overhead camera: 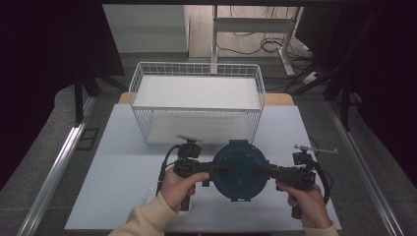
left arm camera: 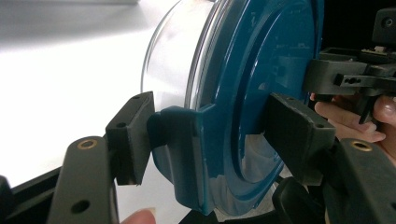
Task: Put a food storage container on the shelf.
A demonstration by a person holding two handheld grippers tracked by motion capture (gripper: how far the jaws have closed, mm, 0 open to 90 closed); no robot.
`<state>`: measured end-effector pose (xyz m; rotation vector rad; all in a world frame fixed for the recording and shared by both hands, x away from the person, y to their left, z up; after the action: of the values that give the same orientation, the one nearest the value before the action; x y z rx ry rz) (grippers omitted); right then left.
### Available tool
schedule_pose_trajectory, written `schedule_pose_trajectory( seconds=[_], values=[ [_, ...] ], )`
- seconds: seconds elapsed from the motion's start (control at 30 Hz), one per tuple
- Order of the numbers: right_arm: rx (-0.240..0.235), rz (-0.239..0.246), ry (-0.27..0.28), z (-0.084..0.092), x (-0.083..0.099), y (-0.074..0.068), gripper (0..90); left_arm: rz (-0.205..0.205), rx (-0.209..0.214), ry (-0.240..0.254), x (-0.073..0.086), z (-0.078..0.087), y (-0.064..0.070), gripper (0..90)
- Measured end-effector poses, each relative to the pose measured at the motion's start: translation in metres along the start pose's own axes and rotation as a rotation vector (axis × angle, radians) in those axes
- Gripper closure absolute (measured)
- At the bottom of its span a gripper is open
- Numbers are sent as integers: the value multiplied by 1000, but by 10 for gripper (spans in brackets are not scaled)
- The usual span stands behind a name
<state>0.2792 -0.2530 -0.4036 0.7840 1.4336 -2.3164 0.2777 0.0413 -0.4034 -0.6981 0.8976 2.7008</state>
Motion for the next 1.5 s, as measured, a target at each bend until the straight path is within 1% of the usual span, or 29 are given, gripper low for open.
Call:
schedule_pose_trajectory(
  seconds=[0.03,0.07,0.13,0.33,0.43,0.7,1.07,1.23,1.43,1.5],
  values=[
    [-7,5,-1,-5,-5,-3,389,1,-4,6,-3,5,-3,346],
    [-7,5,-1,-5,-5,-3,389,1,-4,6,-3,5,-3,346],
    [-18,8,-2,-11,-10,-7,390,-1,-12,13,-7,12,-6,348],
    [-22,13,-12,-20,-18,-10,389,3,-12,15,-12,18,-13,350],
    [-26,21,-24,-26,-25,-14,389,8,-8,18,-16,24,-20,355],
    [-38,29,-32,-44,-38,-19,389,11,-21,25,-23,37,-33,355],
    [-40,42,-40,-54,-49,-27,389,3,-17,33,-33,47,-41,359],
    [-33,50,-42,-60,-59,-31,389,2,-10,35,-42,51,-46,360],
    [-33,58,-38,-63,-68,-34,389,0,-8,43,-50,55,-49,360],
    [-31,66,-37,-64,-73,-37,389,-1,-5,50,-53,58,-50,360]
  ],
)
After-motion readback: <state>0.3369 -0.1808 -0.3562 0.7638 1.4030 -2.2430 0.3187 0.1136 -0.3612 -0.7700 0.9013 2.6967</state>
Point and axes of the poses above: each handheld gripper's, and its own axes: z roughly backward along the jaws, x roughly out of its underside, y roughly to its right, the point moved 1 cm from there along -z, roughly forward along the jaws, and after that the axes turned 13 degrees about -x, right-handed, at the moved point
